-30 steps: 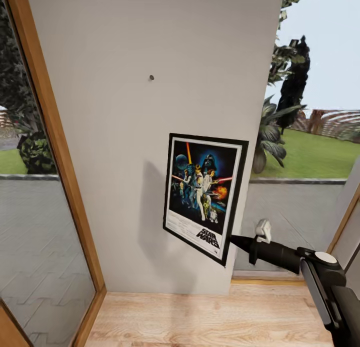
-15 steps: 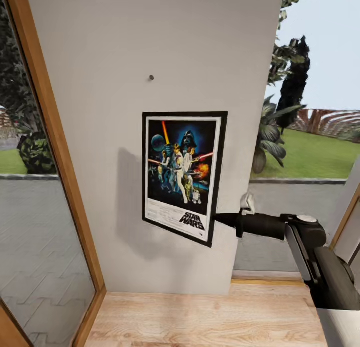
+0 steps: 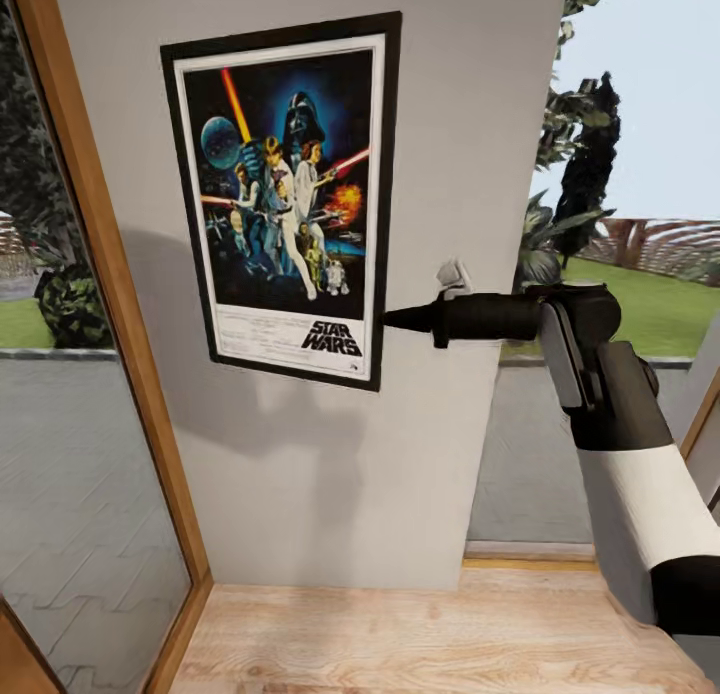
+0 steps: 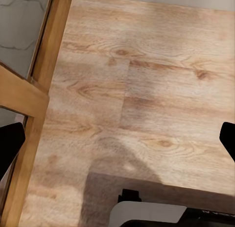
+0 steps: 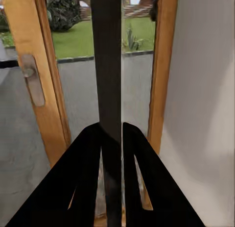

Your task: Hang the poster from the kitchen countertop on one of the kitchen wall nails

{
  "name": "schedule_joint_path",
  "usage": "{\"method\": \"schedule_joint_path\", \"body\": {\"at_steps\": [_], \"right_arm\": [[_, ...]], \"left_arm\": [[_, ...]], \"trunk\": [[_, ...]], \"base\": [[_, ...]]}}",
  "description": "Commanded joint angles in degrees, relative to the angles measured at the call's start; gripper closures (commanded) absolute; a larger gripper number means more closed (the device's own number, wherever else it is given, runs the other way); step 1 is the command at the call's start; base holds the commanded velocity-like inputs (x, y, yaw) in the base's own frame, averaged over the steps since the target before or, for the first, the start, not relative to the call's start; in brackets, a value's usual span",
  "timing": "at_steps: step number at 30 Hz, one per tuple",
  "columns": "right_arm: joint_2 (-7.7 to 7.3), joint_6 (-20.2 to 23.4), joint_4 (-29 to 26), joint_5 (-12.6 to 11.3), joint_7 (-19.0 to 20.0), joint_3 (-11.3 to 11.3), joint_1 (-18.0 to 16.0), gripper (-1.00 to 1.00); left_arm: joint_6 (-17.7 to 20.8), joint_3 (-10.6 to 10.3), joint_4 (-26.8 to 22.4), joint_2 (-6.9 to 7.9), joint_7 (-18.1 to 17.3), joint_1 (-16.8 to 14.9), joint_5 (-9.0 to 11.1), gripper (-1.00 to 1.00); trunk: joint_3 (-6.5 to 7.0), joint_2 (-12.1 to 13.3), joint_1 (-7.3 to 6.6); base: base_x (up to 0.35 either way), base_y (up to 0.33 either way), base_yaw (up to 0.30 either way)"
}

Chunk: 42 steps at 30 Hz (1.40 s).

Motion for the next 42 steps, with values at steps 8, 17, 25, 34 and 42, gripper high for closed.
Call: {"method": "schedule_joint_path", "body": {"at_steps": [8,17,25,34,42], "right_arm": [[0.07,0.4,3.6,-6.3,0.1,0.1,-3.8,1.00],[0.07,0.3,3.8,-7.3,0.1,0.0,-4.1,1.00],[0.01,0.3,3.8,-7.4,0.1,-0.1,-4.1,1.00],[-0.24,0.4,4.1,-7.2,0.1,0.1,-3.6,1.00],[-0.43,0.3,4.2,-7.0,0.2,0.2,-3.3,1.00]], "left_arm": [[-0.1,0.2,-0.1,-0.01,-0.1,0.0,0.0,-1.00],[-0.1,0.2,-0.1,-0.01,-0.1,0.0,0.0,-1.00],[-0.1,0.2,-0.2,-0.01,-0.1,0.0,0.0,-1.00],[-0.1,0.3,-0.2,-0.01,-0.1,0.0,0.0,-1.00],[-0.1,0.3,-0.3,0.02,-0.1,0.0,0.1,-1.00]], "trunk": [[-0.01,0.0,0.02],[-0.01,0.0,0.02],[-0.01,0.0,0.02],[-0.01,0.0,0.02],[-0.01,0.0,0.02]], "base": [[0.000,0.000,0.000],[0.000,0.000,0.000],[0.000,0.000,0.000],[0.000,0.000,0.000],[0.000,0.000,0.000]]}}
